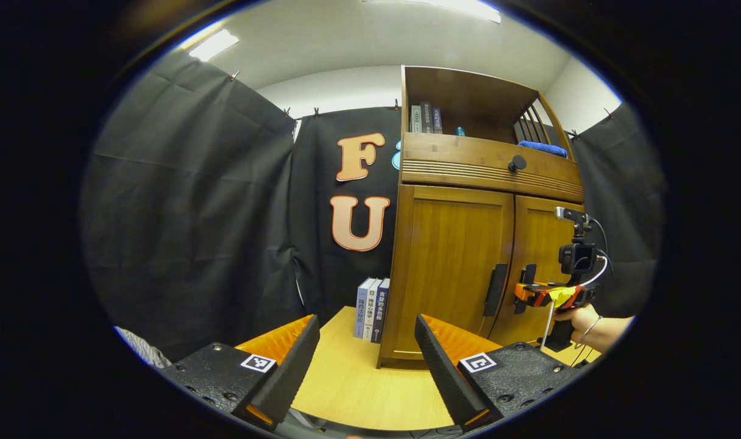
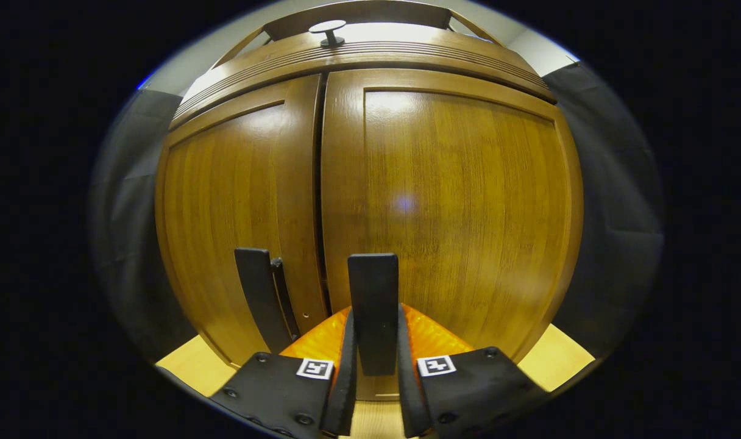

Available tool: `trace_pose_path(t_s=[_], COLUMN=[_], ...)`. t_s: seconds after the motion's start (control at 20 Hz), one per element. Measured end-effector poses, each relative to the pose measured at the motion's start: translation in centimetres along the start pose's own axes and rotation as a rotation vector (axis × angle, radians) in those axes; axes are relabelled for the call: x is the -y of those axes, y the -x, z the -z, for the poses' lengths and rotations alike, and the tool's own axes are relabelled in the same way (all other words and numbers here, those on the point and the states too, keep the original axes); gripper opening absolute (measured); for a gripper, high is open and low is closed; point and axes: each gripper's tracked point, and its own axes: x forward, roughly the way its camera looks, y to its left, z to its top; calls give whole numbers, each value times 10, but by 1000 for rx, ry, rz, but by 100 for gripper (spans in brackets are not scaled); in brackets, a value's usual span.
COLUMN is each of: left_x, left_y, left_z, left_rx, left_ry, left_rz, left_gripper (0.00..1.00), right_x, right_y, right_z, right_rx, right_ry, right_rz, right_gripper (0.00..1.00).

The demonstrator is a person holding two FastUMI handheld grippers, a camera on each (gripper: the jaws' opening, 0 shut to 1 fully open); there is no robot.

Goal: Open the right door of the double-door shoe cabinet with the right hand, and open the left door with the left hand.

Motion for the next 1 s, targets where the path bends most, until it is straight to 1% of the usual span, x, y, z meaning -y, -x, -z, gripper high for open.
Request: trace_pose_path(t_s=[0.05,0.1,0.15,0.3,0.35,0.4,0.45,0.55,0.6,0.65,0.7,0.8,0.85,0.95,1.0], left_x=[3,5,6,10,11,11,13,15,18,19,21,26,29,34,36], left_y=[0,0,0,-2,-2,-2,-2,-3,-4,-5,-5,-7,-8,-8,-9], left_z=[0,1,1,1,2,3,4,5,5,5,6,5,6,6,7], left_rx=[-1,-3,-4,-7,-9,-12,-15,-17,-16,-16,-16,-18,-18,-17,-15], left_ry=[2,6,12,31,36,40,43,48,50,52,55,56,53,44,37], left_rz=[8,15,19,27,29,31,34,44,51,58,65,81,90,110,117], left_gripper=[97,98,95,95,95,98,98,92,95,92,92,92,92,92,95], right_x=[0,0,-1,-1,0,0,1,4,5,8,8,11,13,16,18], right_y=[2,0,2,8,9,13,16,20,21,24,27,32,34,34,35], right_z=[2,0,0,-3,-5,-7,-8,-13,-14,-15,-15,-17,-17,-20,-20], right_rx=[-3,-11,-20,-26,-24,-23,-22,-18,-17,-17,-15,-15,-14,-10,-7], right_ry=[2,0,1,-14,-10,-5,-5,-16,-20,-21,-23,-27,-29,-32,-31], right_rz=[3,6,3,7,16,24,29,34,34,35,36,39,43,51,53], right_gripper=[35,36,33,25,25,21,25,25,25,29,25,25,29,21,21])
